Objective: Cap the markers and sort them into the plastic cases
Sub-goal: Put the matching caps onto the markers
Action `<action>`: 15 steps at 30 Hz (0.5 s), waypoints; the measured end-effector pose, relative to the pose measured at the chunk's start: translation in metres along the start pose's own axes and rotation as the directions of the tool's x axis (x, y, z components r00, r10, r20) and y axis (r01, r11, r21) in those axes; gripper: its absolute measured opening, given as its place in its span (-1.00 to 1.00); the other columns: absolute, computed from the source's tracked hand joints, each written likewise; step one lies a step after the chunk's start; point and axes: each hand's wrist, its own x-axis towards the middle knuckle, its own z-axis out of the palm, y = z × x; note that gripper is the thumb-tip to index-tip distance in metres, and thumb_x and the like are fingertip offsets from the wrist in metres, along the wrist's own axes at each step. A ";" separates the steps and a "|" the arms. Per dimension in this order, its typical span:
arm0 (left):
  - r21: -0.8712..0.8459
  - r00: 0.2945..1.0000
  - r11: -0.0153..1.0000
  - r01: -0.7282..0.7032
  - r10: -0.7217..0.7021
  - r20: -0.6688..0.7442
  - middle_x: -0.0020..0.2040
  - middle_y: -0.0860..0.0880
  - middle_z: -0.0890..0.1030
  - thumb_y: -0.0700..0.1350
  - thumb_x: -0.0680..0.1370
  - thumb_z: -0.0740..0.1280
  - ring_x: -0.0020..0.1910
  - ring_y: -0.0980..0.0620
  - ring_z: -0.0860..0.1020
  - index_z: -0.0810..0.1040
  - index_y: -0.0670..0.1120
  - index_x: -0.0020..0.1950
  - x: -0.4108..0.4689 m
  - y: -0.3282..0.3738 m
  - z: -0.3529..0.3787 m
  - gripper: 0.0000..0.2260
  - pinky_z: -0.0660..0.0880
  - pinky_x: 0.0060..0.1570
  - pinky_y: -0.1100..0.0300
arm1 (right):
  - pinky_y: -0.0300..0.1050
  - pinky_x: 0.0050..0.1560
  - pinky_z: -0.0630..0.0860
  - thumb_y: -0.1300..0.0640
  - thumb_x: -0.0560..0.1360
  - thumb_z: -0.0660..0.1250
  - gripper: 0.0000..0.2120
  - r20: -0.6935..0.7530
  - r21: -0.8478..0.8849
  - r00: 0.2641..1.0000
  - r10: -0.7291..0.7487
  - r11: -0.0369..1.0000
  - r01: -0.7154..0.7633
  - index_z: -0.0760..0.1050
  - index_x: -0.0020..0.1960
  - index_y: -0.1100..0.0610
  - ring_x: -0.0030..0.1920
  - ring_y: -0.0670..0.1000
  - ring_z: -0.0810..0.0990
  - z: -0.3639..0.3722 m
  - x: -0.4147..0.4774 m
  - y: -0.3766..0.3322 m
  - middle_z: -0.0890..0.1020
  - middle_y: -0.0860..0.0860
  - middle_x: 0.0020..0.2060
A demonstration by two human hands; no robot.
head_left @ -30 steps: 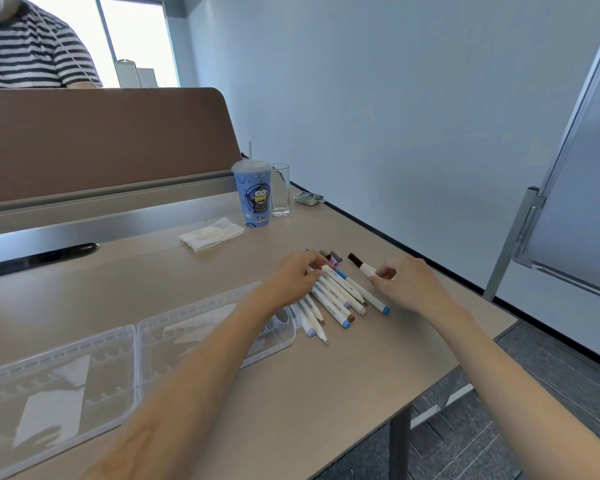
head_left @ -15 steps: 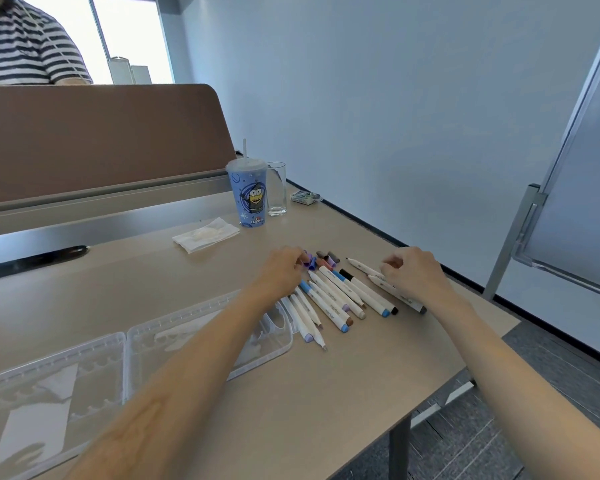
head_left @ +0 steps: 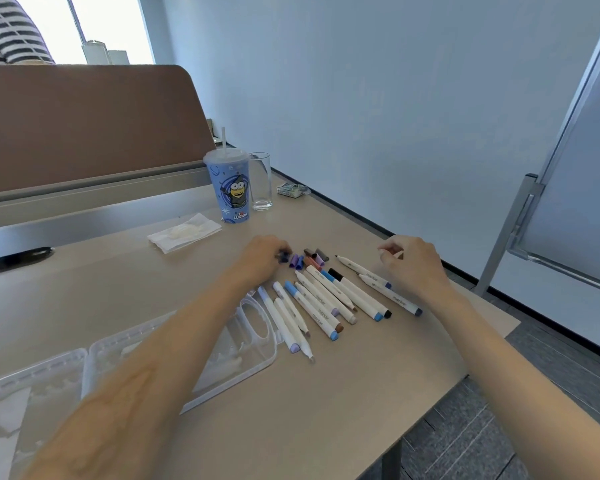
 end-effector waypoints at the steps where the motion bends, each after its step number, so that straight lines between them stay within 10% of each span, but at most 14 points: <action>1: -0.023 1.000 1.000 0.016 -0.016 -0.004 0.19 -0.13 0.56 -0.33 0.55 0.23 0.15 -0.08 0.50 0.58 -0.11 0.24 -0.001 -0.003 0.000 -0.69 0.35 0.04 0.25 | -0.14 -0.02 0.52 0.11 0.54 0.26 -0.85 0.003 0.000 1.000 -0.001 1.000 0.001 0.61 0.01 0.01 -0.08 -0.09 0.58 0.001 0.001 0.001 0.60 -0.16 -0.15; 15: -0.255 0.994 0.964 0.079 -0.096 -0.056 0.02 -0.06 0.51 -0.13 0.58 0.30 -0.04 0.04 0.44 0.57 -0.13 0.14 -0.025 -0.003 -0.009 -0.83 0.31 -0.10 0.25 | -0.17 0.01 0.45 0.12 0.56 0.27 -0.84 0.074 0.016 0.997 0.039 0.999 -0.040 0.62 0.03 0.01 -0.04 -0.08 0.55 0.002 -0.004 0.004 0.63 -0.09 -0.05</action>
